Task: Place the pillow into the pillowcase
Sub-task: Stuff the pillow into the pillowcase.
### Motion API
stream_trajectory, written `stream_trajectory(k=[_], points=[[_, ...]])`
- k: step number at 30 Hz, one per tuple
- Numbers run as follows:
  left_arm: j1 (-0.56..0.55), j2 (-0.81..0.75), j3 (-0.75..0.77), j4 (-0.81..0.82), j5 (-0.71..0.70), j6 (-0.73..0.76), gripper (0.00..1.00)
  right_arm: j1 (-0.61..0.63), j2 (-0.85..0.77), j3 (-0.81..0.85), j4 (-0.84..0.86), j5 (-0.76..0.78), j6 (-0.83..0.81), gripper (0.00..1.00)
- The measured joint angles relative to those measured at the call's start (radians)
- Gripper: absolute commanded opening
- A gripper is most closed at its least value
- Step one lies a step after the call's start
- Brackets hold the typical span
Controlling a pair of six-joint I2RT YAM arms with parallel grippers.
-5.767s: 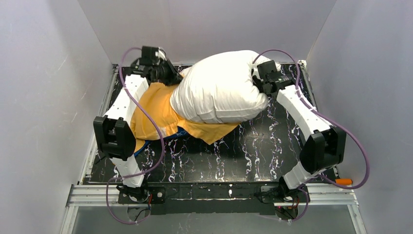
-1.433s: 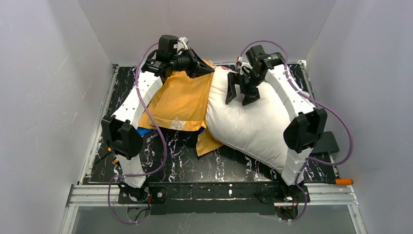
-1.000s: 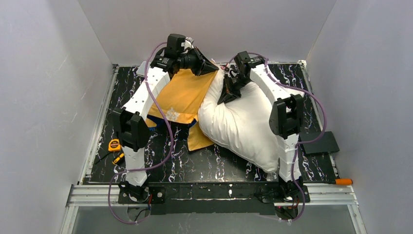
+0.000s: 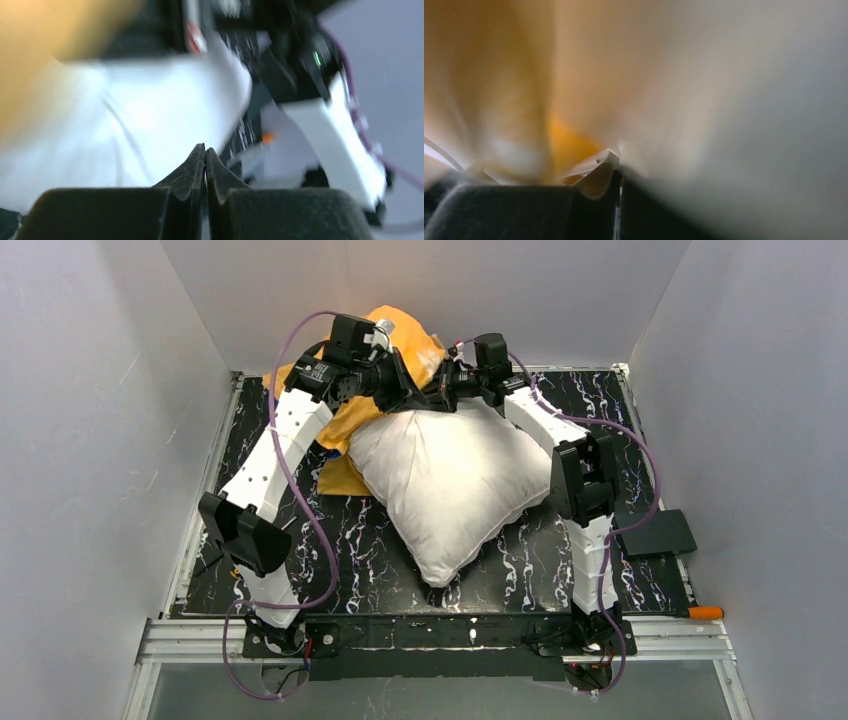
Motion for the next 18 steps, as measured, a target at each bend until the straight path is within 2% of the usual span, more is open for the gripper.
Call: stream_trajectory(k=[3, 7, 11, 13, 18], points=[[-0.06, -0.019, 0.019, -0.077, 0.164, 0.027, 0.0, -0.003, 0.029, 0.031, 0.109, 0.032, 0.071, 0.01], [-0.177, 0.014, 0.161, -0.134, 0.33, 0.053, 0.0, -0.023, 0.077, 0.072, 0.213, 0.108, 0.126, 0.01], [-0.206, 0.046, 0.278, -0.161, 0.407, 0.082, 0.0, -0.034, 0.076, 0.053, 0.248, 0.108, 0.141, 0.01], [-0.188, 0.04, 0.273, -0.187, 0.393, 0.094, 0.2, -0.032, 0.068, 0.019, 0.256, 0.108, 0.139, 0.01], [-0.054, -0.018, 0.094, -0.229, 0.288, 0.111, 0.5, -0.027, 0.023, -0.069, 0.263, 0.113, 0.122, 0.01]])
